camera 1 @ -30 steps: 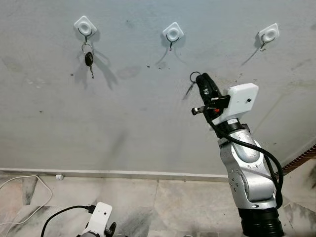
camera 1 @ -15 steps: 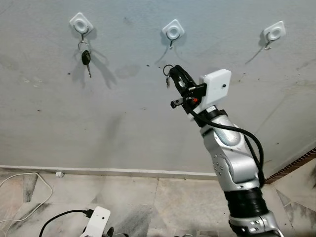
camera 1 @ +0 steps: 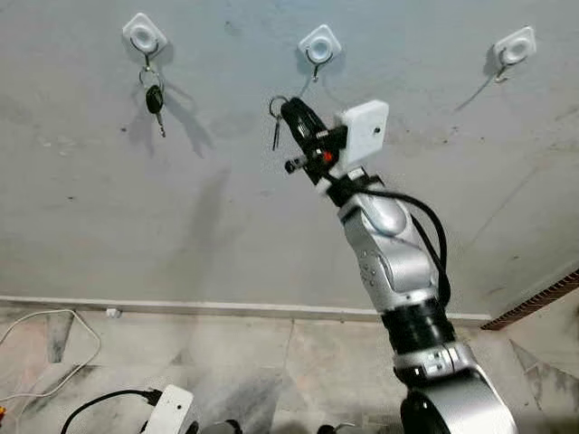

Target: Hang keys on a hook

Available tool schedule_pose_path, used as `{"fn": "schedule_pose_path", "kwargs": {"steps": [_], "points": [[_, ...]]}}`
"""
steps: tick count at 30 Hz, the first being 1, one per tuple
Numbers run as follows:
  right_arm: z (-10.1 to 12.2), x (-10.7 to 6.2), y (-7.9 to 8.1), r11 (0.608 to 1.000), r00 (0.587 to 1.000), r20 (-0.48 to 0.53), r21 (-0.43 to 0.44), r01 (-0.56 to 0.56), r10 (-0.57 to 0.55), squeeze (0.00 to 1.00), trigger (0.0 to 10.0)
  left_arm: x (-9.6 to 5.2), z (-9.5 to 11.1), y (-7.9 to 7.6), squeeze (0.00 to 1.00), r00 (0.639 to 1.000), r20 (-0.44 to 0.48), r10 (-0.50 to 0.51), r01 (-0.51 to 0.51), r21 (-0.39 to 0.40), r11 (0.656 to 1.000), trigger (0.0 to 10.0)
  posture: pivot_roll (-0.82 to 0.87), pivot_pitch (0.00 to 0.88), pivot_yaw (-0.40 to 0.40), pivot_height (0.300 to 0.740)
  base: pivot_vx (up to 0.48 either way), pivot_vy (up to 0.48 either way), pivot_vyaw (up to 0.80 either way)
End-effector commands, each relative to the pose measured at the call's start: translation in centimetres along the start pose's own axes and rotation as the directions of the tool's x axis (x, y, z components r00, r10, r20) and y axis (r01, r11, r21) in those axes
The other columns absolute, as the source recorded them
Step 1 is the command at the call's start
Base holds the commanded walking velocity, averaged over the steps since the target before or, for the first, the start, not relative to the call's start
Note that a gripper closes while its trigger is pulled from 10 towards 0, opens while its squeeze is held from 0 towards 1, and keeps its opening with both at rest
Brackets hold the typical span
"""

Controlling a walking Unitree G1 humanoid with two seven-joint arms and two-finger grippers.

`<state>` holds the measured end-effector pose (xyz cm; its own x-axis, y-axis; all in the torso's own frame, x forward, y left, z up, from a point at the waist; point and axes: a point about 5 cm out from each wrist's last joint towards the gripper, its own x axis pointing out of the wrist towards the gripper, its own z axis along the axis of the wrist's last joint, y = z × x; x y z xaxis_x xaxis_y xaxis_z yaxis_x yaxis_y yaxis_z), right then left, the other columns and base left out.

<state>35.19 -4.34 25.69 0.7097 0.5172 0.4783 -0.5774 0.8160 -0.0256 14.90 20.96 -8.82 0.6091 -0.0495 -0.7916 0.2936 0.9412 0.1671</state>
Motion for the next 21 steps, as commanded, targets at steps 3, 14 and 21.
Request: {"fn": "schedule_pose_path", "kwargs": {"steps": [3, 14, 21], "points": [[0.8, 0.5, -0.3, 1.000, 0.999, 0.046, -0.005, 0.018, -0.018, 0.00, 10.0, -0.4, -1.1, 0.1, 0.00, 0.999, -0.033, -0.003, 0.003, 0.004, 1.000, 10.0, 0.18, 0.193, 0.012, 0.740, 0.000, 0.000, 0.00], [0.9, 1.2, -2.7, 0.993, 0.992, 0.065, -0.046, 0.112, -0.109, 0.00, 10.0, -0.4, -1.0, 0.0, 0.00, 1.000, -0.029, -0.008, 0.009, 0.021, 1.000, 10.0, 0.19, 0.198, 0.017, 0.740, 0.000, 0.000, 0.00], [0.6, 1.2, -3.6, 0.987, 0.985, 0.076, -0.041, 0.157, -0.154, 0.00, 10.0, -0.5, -1.3, 0.1, 0.00, 0.999, -0.039, -0.013, 0.015, 0.032, 0.999, 10.0, 0.18, 0.203, 0.025, 0.740, 0.000, 0.000, 0.00]]}}
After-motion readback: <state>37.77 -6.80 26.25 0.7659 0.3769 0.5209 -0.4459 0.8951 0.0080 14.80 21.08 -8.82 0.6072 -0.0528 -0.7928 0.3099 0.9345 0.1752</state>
